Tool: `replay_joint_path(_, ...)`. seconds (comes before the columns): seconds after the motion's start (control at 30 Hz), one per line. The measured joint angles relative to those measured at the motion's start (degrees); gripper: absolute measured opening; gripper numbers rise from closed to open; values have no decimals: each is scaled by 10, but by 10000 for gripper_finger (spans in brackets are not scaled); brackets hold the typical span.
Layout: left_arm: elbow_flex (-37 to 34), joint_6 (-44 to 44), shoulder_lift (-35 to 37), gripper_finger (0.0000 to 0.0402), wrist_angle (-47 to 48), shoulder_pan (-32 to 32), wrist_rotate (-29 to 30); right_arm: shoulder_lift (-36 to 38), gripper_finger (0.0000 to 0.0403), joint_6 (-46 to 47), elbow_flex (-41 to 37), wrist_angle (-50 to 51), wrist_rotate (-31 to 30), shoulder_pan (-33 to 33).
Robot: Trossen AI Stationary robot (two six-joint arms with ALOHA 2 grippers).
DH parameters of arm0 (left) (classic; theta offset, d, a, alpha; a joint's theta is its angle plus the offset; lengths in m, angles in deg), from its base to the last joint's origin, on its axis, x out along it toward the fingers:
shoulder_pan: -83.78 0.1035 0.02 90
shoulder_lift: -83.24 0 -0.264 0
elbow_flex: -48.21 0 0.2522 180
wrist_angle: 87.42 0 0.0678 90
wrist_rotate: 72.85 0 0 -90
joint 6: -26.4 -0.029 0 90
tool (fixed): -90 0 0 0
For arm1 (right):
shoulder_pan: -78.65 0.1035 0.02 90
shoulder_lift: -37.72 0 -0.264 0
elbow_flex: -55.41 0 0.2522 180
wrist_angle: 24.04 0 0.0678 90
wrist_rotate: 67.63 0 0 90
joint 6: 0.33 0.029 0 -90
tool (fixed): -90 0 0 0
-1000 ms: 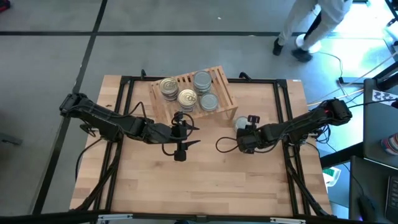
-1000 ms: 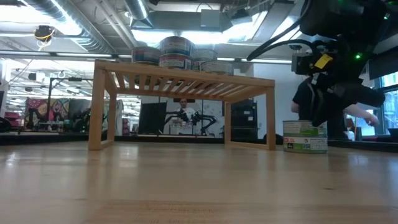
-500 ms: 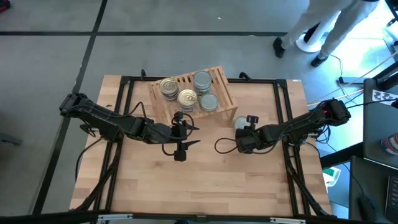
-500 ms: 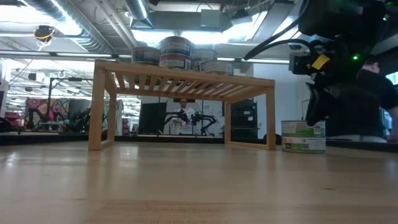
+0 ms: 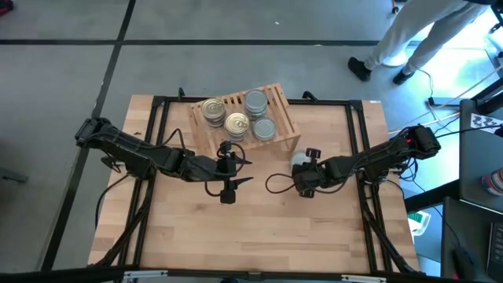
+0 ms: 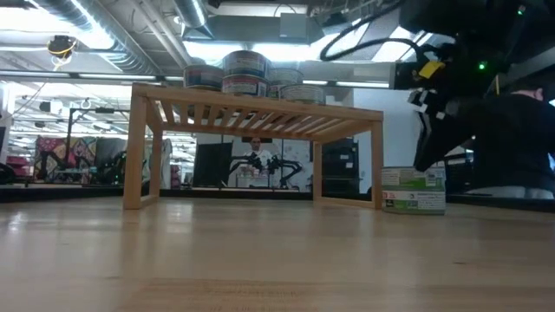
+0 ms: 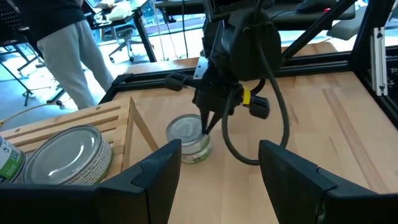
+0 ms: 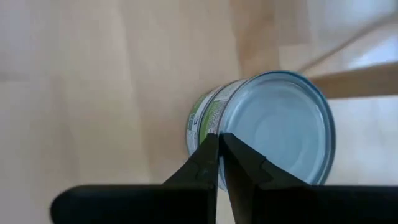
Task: Stack canned seafood by type on shelf
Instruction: Stack the green tuna can on top of the green tuna can on the shelf
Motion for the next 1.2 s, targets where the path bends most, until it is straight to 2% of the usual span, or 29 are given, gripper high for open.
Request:
replay_joint_path(0.13, 0, 3, 0, 211, 0, 0, -1, 1, 21, 0, 2, -9, 23, 0)
replay_joint_path(0.27, 1, 13, -11, 211, -4, -2, -29, 1, 21, 0, 2, -27, 33, 0)
replay_joint_path(0.53, 1, -12, -83, 211, -26, -14, -37, 1, 4, 0, 2, -69, 63, 0)
replay_joint_path(0.8, 1, -63, -185, 211, -119, -23, -37, 2, 3, 14, 3, -69, 80, 0)
replay_joint_path(1.0, 1, -131, -265, 211, -220, -18, -37, 2, 3, 15, 4, -68, 83, 0)
replay_joint_path(1.2, 1, -168, -312, 211, -292, -4, -37, 2, 3, 14, 4, -66, 83, 0)
